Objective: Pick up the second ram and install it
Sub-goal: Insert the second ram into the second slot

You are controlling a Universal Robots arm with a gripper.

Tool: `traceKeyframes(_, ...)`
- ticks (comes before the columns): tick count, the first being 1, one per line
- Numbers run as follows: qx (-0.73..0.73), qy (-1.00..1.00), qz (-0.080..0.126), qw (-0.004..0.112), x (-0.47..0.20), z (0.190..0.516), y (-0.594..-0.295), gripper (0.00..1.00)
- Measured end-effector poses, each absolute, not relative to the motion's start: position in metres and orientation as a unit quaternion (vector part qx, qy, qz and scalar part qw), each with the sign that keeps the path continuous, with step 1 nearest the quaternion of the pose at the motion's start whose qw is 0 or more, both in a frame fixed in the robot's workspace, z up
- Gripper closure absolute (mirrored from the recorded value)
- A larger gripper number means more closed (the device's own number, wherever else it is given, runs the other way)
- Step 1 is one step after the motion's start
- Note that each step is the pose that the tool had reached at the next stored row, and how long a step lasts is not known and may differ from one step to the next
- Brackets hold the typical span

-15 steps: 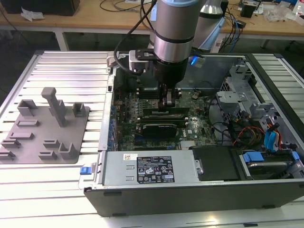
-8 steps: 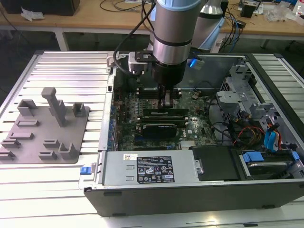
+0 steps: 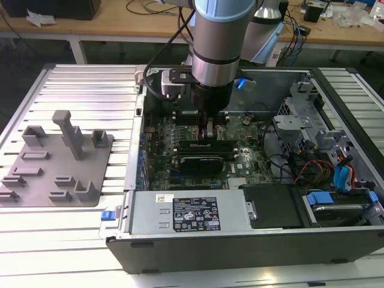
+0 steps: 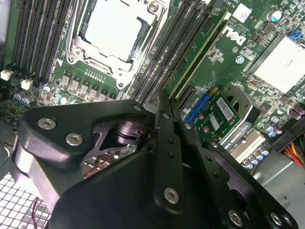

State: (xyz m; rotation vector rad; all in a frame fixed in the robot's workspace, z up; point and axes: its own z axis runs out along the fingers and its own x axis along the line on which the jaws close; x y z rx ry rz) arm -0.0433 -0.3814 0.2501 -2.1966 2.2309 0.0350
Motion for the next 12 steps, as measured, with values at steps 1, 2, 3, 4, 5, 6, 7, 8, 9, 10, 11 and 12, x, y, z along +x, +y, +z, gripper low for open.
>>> traceKeyframes(1, -0.702, 0.712, 0.011, 0.005, -0.0432, 0.2497, -0.3813, 0.91)
traceKeyframes(2, -0.702, 0.713, 0.011, 0.005, -0.0432, 0.2486, -0.3813, 0.91)
traceKeyframes(3, -0.702, 0.713, 0.011, 0.005, -0.0433, 0.2475, -0.3814, 0.91)
traceKeyframes(4, -0.702, 0.712, 0.011, 0.005, -0.0433, 0.246, -0.3814, 0.91)
traceKeyframes(5, -0.702, 0.713, 0.011, 0.005, -0.0433, 0.2461, -0.3814, 0.91)
traceKeyframes(6, -0.702, 0.712, 0.011, 0.005, -0.0433, 0.2461, -0.3814, 0.91)
traceKeyframes(7, -0.702, 0.713, 0.011, 0.005, -0.0432, 0.2459, -0.3813, 0.91)
traceKeyframes(8, -0.702, 0.713, 0.011, 0.005, -0.0433, 0.2458, -0.3808, 0.91)
traceKeyframes(9, -0.702, 0.713, 0.011, 0.005, -0.0433, 0.2457, -0.38, 0.91)
traceKeyframes(10, -0.702, 0.712, 0.011, 0.006, -0.0432, 0.2453, -0.3793, 0.91)
traceKeyframes(11, -0.703, 0.711, 0.011, 0.006, -0.0433, 0.2447, -0.3791, 0.91)
traceKeyframes(12, -0.703, 0.711, 0.011, 0.006, -0.0433, 0.2441, -0.3791, 0.91)
